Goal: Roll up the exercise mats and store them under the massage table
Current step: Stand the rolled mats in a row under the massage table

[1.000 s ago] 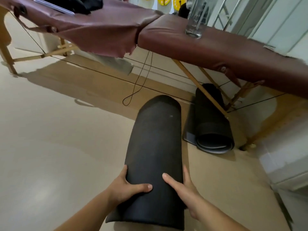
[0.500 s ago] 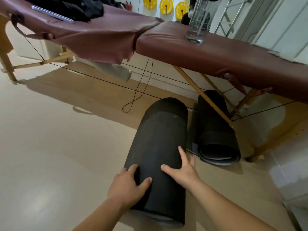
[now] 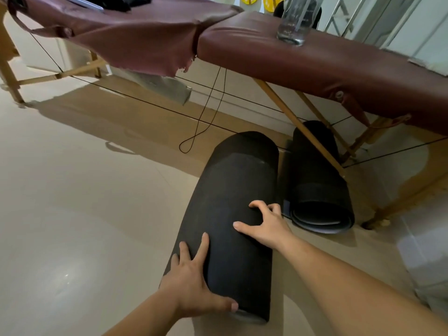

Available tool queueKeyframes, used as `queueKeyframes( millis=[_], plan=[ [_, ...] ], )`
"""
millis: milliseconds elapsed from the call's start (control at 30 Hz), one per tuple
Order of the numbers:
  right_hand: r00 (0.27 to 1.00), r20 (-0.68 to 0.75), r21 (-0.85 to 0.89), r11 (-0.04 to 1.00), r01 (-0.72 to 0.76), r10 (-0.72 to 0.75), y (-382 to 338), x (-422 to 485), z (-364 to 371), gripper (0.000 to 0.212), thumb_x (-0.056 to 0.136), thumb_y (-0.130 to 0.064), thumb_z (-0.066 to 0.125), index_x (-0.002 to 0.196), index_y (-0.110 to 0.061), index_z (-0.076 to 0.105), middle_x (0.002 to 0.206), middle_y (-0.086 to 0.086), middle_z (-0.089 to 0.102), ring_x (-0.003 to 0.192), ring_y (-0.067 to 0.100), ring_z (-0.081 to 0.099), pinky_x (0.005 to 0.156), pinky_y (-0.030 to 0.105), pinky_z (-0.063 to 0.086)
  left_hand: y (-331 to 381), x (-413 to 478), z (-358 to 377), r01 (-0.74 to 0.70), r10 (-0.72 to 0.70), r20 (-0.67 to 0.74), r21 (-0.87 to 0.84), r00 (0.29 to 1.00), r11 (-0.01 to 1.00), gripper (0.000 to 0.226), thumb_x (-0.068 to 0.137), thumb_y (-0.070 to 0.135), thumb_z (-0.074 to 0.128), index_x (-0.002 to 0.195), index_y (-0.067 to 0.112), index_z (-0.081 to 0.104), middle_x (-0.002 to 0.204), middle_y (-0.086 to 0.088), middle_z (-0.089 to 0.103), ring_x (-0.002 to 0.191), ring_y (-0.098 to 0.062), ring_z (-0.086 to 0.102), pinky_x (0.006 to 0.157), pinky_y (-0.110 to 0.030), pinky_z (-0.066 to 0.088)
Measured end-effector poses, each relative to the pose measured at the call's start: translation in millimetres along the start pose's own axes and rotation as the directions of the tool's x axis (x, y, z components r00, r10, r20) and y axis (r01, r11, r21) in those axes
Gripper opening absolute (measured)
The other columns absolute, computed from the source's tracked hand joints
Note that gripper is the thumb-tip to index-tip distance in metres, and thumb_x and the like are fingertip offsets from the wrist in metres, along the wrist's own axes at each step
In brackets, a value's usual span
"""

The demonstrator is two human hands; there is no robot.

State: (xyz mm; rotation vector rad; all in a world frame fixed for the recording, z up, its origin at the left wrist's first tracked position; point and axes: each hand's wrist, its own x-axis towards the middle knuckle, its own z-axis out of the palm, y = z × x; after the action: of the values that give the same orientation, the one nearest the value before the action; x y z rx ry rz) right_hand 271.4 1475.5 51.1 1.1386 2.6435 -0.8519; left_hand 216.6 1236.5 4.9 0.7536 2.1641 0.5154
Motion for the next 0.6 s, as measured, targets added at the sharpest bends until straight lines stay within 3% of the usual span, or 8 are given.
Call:
queueKeyframes(
  millis=[67, 167, 267, 400, 500, 600],
  plan=[
    [1.000, 0.026, 0.002, 1.000, -0.005, 0.005, 4.6, 5.0, -6.9, 0.076, 0.075, -0.077, 0.078, 0.137, -0.051, 0.043, 0.150, -0.001, 0.027, 0.136, 0.031, 0.048, 0.108, 0.042, 0.048, 4.9, -2.5, 6.2, -0.033, 0.034, -0.032, 0.030, 0.999, 0.999, 0.157, 0.042, 0.094, 0.074, 0.150, 0.059, -0.034, 0.174, -0.008, -0.022, 0.162, -0.035, -0.008, 0.127, -0.053, 0.029],
    [0.997, 0.076, -0.020, 1.000, -0.003, 0.005, 1.9, 13.3, -23.1, 0.075, 0.080, -0.071, 0.078, 0.142, -0.047, 0.043, 0.155, 0.002, 0.030, 0.136, 0.030, 0.049, 0.105, 0.040, 0.050, 13.9, 0.2, 14.6, -0.047, 0.059, -0.172, 0.077, 0.983, 0.996, 0.136, 0.054, 0.080, 0.070, 0.150, 0.065, -0.026, 0.175, -0.005, -0.007, 0.162, -0.028, 0.010, 0.119, -0.046, 0.042],
    [0.996, 0.087, -0.089, 0.996, 0.030, -0.022, -5.5, 23.4, -44.3, 0.083, 0.086, -0.065, 0.076, 0.157, -0.042, 0.039, 0.163, 0.004, 0.034, 0.145, 0.030, 0.045, 0.112, 0.041, 0.045, 35.6, 24.8, -0.6, -0.057, 0.060, -0.139, 0.029, 0.989, 0.998, 0.132, 0.058, 0.070, 0.073, 0.157, 0.061, -0.014, 0.171, -0.003, 0.011, 0.154, -0.025, 0.030, 0.117, -0.042, 0.044],
    [0.990, 0.114, -0.148, 0.984, 0.100, -0.083, -5.5, 31.2, -63.7, 0.088, 0.080, -0.073, 0.076, 0.156, -0.041, 0.047, 0.169, 0.002, 0.025, 0.152, 0.029, 0.038, 0.121, 0.041, 0.040, 72.5, 75.7, -27.6, -0.052, 0.052, -0.106, -0.004, 0.993, 0.999, 0.131, 0.067, 0.037, 0.082, 0.164, 0.049, -0.005, 0.159, -0.001, 0.029, 0.142, -0.028, 0.046, 0.111, -0.040, 0.050],
    [0.982, 0.144, -0.202, 0.968, 0.151, -0.123, 1.8, 25.8, -66.2, 0.099, 0.075, -0.079, 0.076, 0.160, -0.044, 0.040, 0.175, 0.000, 0.011, 0.159, 0.028, 0.023, 0.124, 0.043, 0.035, 86.5, 95.2, -30.9, -0.082, 0.074, -0.161, -0.043, 0.984, 0.996, 0.113, 0.077, 0.028, 0.077, 0.165, 0.049, 0.009, 0.169, 0.000, 0.023, 0.150, -0.027, 0.039, 0.116, -0.038, 0.044],
    [0.950, 0.193, -0.320, 0.900, 0.297, -0.245, 5.2, 17.2, -59.2, 0.115, 0.065, -0.090, 0.072, 0.163, -0.051, 0.027, 0.176, -0.008, -0.002, 0.163, 0.024, -0.001, 0.126, 0.051, 0.031, 82.8, 95.9, -31.3, -0.134, 0.109, -0.281, -0.072, 0.953, 0.988, 0.098, 0.081, 0.029, 0.075, 0.165, 0.042, 0.025, 0.170, -0.001, 0.025, 0.151, -0.025, 0.039, 0.121, -0.032, 0.037]
  ],
)
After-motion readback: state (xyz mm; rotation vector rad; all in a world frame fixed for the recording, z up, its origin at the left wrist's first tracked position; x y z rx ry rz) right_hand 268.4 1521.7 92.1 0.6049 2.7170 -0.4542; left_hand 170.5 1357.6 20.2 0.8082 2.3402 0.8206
